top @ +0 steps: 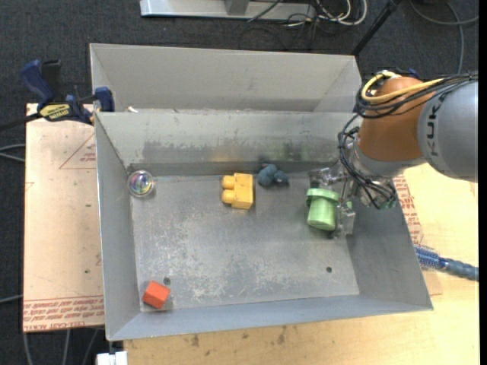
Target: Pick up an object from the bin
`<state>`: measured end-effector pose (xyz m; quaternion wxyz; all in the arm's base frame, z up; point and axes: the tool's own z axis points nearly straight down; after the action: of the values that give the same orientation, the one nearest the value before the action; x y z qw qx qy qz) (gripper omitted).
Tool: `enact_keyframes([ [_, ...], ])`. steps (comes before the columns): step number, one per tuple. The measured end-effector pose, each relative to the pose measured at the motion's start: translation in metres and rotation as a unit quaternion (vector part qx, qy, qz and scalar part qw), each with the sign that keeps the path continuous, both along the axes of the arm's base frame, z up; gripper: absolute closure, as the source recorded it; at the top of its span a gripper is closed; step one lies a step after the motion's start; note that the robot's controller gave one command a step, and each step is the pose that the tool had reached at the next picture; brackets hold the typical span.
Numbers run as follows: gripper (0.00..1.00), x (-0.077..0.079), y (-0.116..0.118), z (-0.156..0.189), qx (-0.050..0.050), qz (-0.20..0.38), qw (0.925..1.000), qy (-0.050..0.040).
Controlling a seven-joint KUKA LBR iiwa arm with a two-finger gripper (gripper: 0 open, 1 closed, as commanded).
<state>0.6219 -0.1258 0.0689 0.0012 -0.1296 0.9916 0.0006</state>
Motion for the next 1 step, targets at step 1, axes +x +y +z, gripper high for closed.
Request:
enact_keyframes([
  [1,0.0,0.0012,0.0005,0.0007,0.0,0.0,1.0,-0.0009],
])
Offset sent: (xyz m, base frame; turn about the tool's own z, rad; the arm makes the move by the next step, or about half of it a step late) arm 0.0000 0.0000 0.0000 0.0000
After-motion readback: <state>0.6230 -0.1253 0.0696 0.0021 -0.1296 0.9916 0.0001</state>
